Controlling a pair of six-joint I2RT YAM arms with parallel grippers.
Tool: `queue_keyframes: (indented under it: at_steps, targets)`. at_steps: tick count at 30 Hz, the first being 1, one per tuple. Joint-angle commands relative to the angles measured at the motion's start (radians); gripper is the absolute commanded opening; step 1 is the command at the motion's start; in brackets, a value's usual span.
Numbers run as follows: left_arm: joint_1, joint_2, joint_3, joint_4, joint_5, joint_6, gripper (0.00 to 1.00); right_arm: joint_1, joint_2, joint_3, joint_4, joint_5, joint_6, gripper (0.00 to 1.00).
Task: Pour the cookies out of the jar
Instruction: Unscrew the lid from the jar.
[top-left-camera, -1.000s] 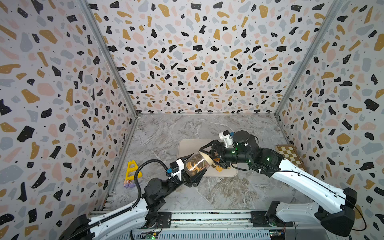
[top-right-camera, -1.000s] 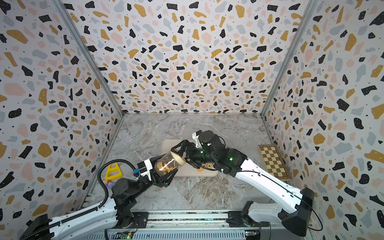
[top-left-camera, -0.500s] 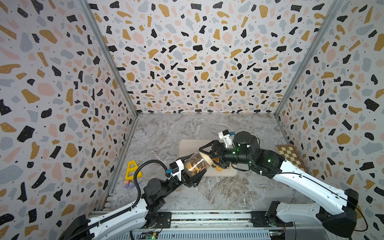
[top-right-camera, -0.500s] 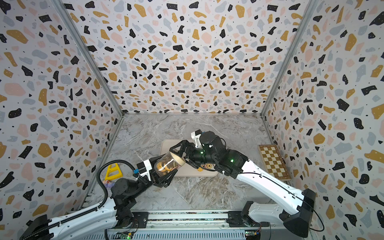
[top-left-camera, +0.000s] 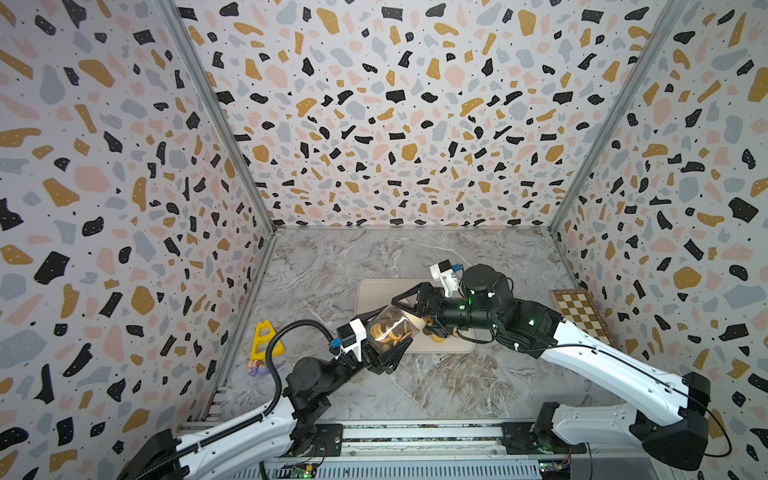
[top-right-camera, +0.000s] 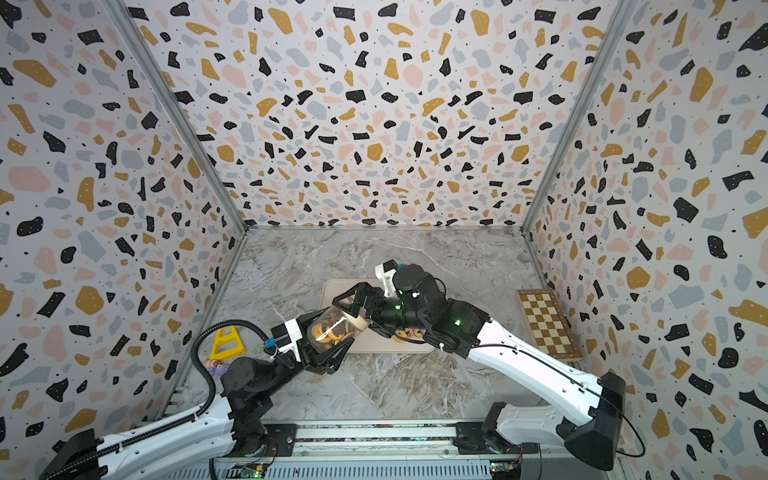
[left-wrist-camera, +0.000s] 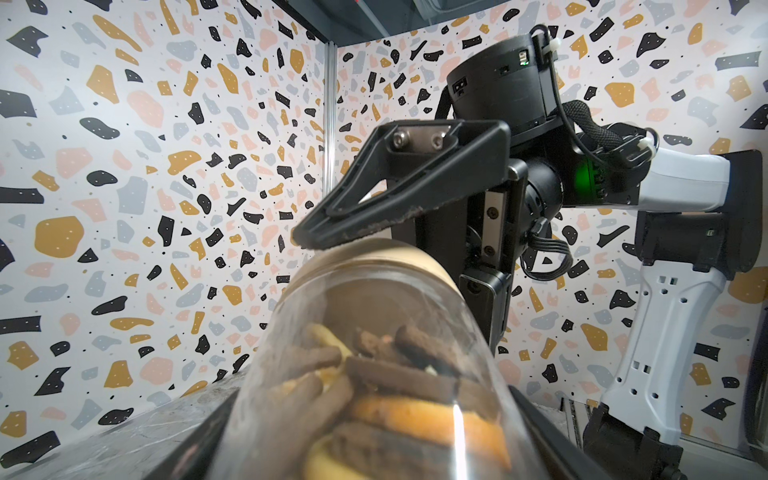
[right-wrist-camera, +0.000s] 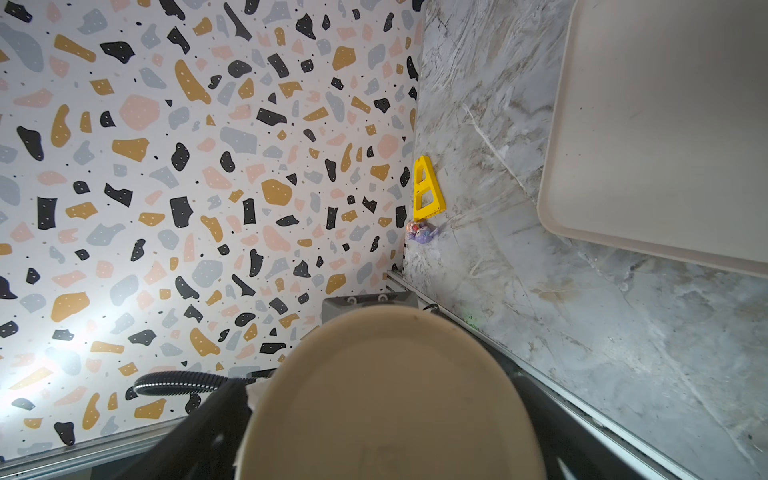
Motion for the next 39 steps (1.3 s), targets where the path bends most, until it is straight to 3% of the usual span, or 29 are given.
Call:
queue_keyframes:
  at_steps: [1,13,20,27,31,33,36,39]
  targets:
    - [-0.003,-0.019,0.04,0.197,-0.011,-0.007,0.0,0.005,-0.03,0.008,0.06,0.018,-0.015,1.0]
    - [-0.002,0.007,0.046,0.22,-0.06,-0.032,0.0,0.033,-0.003,0.051,0.075,0.033,-0.063,0.82]
    - [-0.002,0.063,0.045,0.387,-0.126,-0.201,0.0,0.07,0.017,0.053,0.168,0.059,-0.174,0.73]
    - [-0.002,-0.01,0.079,0.387,-0.097,-0.316,0.0,0.072,-0.021,0.002,0.352,0.009,-0.37,0.71]
    - [-0.002,-0.025,0.096,0.387,-0.051,-0.364,0.0,0.066,-0.015,0.01,0.347,-0.01,-0.41,0.7]
    - [-0.002,-0.023,0.098,0.386,-0.046,-0.368,0.0,0.064,-0.007,0.016,0.366,-0.044,-0.407,0.72]
    - [-0.002,-0.025,0.084,0.384,-0.064,-0.342,0.0,0.066,0.002,0.063,0.274,0.011,-0.39,0.99]
    - [-0.003,-0.042,0.076,0.331,-0.069,-0.29,0.0,0.065,-0.008,0.113,0.172,0.08,-0.37,0.99]
